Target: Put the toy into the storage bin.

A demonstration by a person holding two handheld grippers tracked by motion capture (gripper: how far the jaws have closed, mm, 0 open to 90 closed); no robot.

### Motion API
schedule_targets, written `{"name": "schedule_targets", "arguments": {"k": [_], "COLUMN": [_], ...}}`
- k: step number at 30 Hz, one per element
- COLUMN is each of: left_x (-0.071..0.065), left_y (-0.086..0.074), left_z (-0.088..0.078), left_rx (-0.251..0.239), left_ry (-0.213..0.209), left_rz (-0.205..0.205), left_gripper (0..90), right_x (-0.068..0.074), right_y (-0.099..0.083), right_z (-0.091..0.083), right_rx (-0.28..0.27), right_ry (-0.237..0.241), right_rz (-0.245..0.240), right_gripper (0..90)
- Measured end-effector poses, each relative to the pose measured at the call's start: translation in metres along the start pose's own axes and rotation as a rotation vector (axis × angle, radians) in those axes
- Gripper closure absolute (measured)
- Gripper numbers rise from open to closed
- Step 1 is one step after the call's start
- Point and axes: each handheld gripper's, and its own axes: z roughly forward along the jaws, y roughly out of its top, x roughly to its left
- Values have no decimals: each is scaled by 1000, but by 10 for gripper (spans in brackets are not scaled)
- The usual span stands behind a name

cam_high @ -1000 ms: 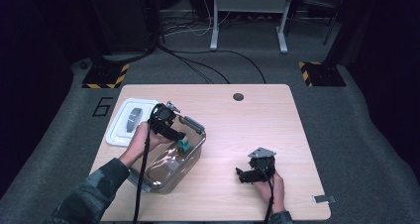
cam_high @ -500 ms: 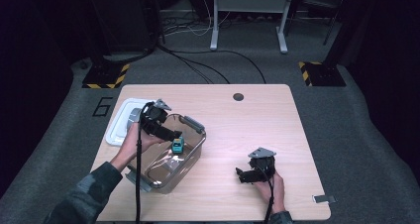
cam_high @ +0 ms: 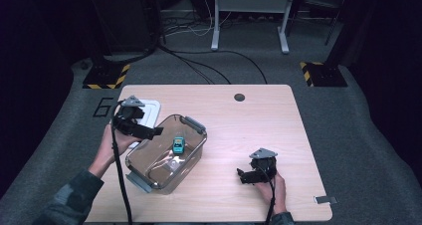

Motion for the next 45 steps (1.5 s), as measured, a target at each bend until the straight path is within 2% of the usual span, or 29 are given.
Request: {"name": "schedule_targets", "arguments": {"k": [6, 7, 10, 13, 14, 15, 16, 19, 21, 22, 36, 38, 45], "left_x": [19, 19, 31, 39, 46, 46, 53, 62, 65, 70, 101, 104, 112], "left_y": [-12, -12, -20, -25, -29, -29, -34, -41, -43, -47, -70, -72, -77], "left_z": [-19, -19, -26, -28, -28, -28, -27, -25, -23, -21, 9, 14, 34], "left_rx": [-34, -34, -40, -39, -36, -36, -34, -30, -32, -29, -38, -36, -22], "left_ry": [40, 40, 75, 91, 120, 120, 130, 151, 158, 163, 196, 202, 221], "left_rz": [-47, -47, -69, -83, -104, -104, -124, -141, -150, -157, -232, -249, -265], "left_gripper": [14, 12, 7, 2, 0, 0, 0, 0, 0, 0, 0, 0, 0], "right_x": [0, 0, 0, 0, 0, 0, 0, 0, 0, 0, 0, 0, 0], "right_y": [0, 0, 0, 0, 0, 0, 0, 0, 0, 0, 0, 0, 0], "right_z": [0, 0, 0, 0, 0, 0, 0, 0, 0, 0, 0, 0, 0], "right_rx": [0, 0, 0, 0, -1, -1, -1, 0, -1, -1, -1, -1, 0], "right_ry": [0, 0, 0, -1, -1, -1, -1, -1, -1, -1, -1, -1, -1], "right_rz": [0, 0, -1, -1, -1, -1, -1, -1, -1, -1, -1, -1, 1], "right_gripper": [21, 21, 21, 21, 21, 21, 21, 20, 21, 20, 21, 21, 21]}}
